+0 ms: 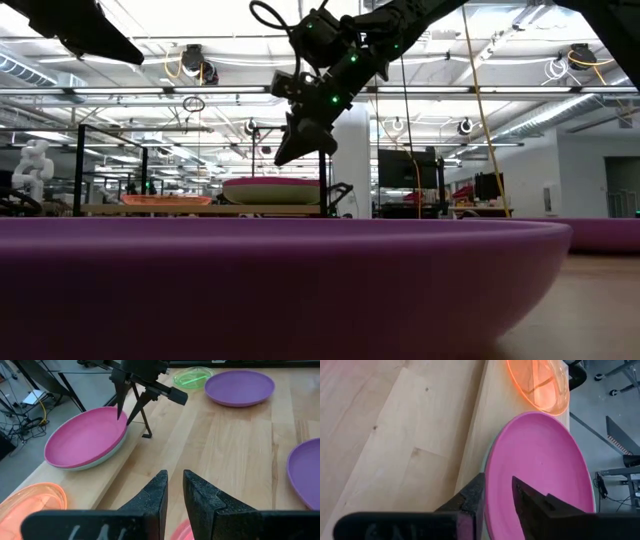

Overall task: Place and stack plates onto a shelf
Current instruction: Stack the pink plate on the blue plate on the shelf, then stack the top transparent green plate on the transparent orange plate on the shelf

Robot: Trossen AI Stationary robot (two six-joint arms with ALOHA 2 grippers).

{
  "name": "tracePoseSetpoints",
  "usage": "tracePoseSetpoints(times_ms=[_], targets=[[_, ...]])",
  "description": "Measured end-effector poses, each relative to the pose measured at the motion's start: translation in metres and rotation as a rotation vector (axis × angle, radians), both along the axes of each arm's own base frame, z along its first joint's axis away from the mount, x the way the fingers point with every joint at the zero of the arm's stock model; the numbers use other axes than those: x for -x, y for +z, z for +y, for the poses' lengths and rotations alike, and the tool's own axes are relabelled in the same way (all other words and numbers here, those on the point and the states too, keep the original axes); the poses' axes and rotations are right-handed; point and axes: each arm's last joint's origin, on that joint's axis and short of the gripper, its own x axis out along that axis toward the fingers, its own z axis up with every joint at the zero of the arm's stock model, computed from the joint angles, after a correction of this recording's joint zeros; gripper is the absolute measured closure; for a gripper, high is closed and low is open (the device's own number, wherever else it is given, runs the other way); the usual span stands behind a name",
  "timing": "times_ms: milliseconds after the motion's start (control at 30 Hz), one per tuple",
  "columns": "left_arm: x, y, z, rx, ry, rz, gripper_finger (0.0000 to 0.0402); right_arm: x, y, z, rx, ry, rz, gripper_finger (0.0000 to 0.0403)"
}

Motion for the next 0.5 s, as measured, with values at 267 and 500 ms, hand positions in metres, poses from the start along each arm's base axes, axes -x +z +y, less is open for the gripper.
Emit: tracePoseSetpoints(times_ms=[267, 500], targets=[[0.0, 0.0, 0.0, 0.004, -0.005, 0.003, 0.0335, 0.001, 0.019, 0.022, 0.004, -0.018, -0.054, 0.0308], [0.0, 0.0, 0.0, 0.008, -0.008, 0.005, 0.0335, 0.007, 0.042, 0.054, -0.044, 0.009, -0.099, 0.0308]])
